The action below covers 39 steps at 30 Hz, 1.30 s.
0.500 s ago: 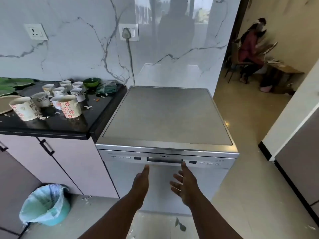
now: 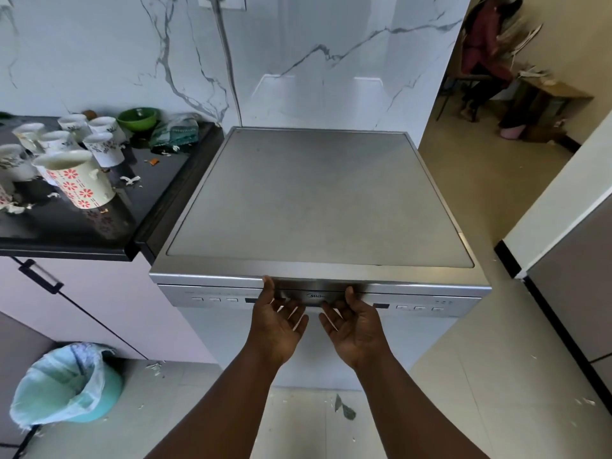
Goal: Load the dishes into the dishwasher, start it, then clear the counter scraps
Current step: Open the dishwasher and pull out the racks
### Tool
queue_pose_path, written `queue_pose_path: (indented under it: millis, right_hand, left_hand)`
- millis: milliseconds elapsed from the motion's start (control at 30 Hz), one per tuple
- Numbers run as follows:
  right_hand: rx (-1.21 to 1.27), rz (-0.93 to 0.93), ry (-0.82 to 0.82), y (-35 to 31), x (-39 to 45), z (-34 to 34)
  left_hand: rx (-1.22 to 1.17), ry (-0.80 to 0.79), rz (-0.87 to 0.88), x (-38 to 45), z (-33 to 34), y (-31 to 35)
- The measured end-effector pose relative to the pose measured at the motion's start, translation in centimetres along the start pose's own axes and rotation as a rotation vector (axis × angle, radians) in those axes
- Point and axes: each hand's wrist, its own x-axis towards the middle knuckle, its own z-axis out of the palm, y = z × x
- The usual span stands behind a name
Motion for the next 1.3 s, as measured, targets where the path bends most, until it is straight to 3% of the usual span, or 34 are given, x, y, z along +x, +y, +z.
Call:
queue_pose_path:
  millis: [167,433,667,800,867,933,1000,1033,1100,1167,1233,1300]
  right_hand:
    - [0.019,0.006,0.052,0.9,0.6,0.0]
    - [-0.152,-0.051,0.098,0.6,0.0,0.6]
    - [-0.42,-0.01,0.388,4.5,-3.8,-0.8]
    - [-0.92,0.112,0.296,4.4,-8.5,-3.8]
    - [-1.144,0.206,0.222,3.2,-10.1,-5.1]
    - [-1.544,0.099,0.152,2.3,-11.2,-6.1]
    - [-2.148,-0.266,0.076,1.9,-12.1,-6.4]
    - [-2.309,-0.432,0.098,2.0,-12.3,-6.1]
    - [-2.394,-0.612,0.172,1.9,-12.9,-5.1]
    - [-2.415,-0.723,0.127,2.1,-11.9,-5.2]
    - [-2.37,-0.591,-0.018,2.2,-10.9,-6.3]
    - [-2.317,-0.46,-0.102,2.3,-10.0,-8.3]
  left_hand:
    - [0.029,-0.033,-0.008,0.8,-0.2,-0.3]
    - [0.113,0.082,0.037,0.0,0.7,-0.4]
    - [0.325,0.25,-0.041,-3.9,-0.8,-4.0]
    - [0.781,0.153,-0.234,-8.7,-3.6,-3.7]
    - [1.163,0.125,-0.172,-10.1,-5.0,-2.8]
    - [1.666,0.184,0.074,-10.5,-5.8,-2.1]
    - [2.046,0.341,0.452,-10.4,-6.2,-1.6]
    - [2.108,0.374,0.636,-10.2,-6.4,-1.3]
    - [2.177,0.324,0.858,-9.4,-7.3,-1.1]
    - [2.279,0.236,0.78,-8.6,-8.6,-1.5]
    - [2.3,0.169,0.598,-8.2,-9.8,-2.1]
    - [2.268,0.143,0.549,-8.3,-10.9,-3.0]
